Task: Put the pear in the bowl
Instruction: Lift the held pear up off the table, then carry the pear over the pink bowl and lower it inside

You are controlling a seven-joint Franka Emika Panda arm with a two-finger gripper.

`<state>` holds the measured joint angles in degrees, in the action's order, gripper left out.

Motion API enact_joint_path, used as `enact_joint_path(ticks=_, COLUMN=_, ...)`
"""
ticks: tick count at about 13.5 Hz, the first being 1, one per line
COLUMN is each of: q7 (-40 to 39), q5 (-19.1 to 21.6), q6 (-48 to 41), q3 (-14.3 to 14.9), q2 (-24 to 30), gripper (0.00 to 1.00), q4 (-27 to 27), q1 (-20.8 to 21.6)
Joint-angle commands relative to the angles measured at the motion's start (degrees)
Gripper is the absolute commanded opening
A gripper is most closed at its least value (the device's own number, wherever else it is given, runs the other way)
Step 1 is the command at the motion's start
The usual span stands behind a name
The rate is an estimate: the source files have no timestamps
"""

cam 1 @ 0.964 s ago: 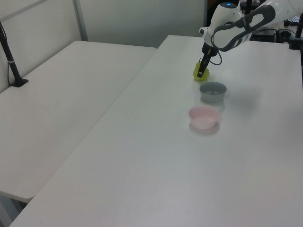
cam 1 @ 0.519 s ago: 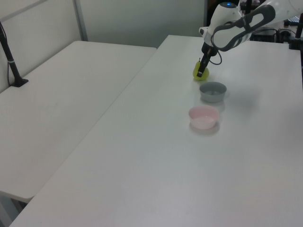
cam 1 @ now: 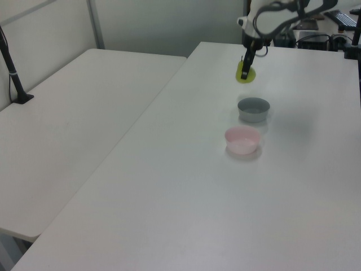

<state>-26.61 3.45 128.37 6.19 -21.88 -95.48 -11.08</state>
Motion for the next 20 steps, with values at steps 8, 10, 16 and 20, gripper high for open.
enact_joint_path(ticks=8, q7=-0.11, q5=-0.99, q6=-34.04, q3=-2.23, q2=9.48, gripper=0.14, q4=13.21, q1=0.09)
enact_joint_path(ticks=10, q7=-0.11, q5=-0.99, q6=-38.18, q3=-4.51, q2=12.55, gripper=0.14, q4=13.22, q1=0.18)
enact_joint_path(ticks=16, q7=4.63, q5=-0.46, q6=-37.58, q3=-3.82, q2=19.33, gripper=0.14, q4=7.42, q1=7.64)
enact_joint_path(ticks=20, q7=9.02, q5=-0.37, q6=-34.26, q3=-2.16, q2=21.17, gripper=0.14, q4=2.69, q1=13.96)
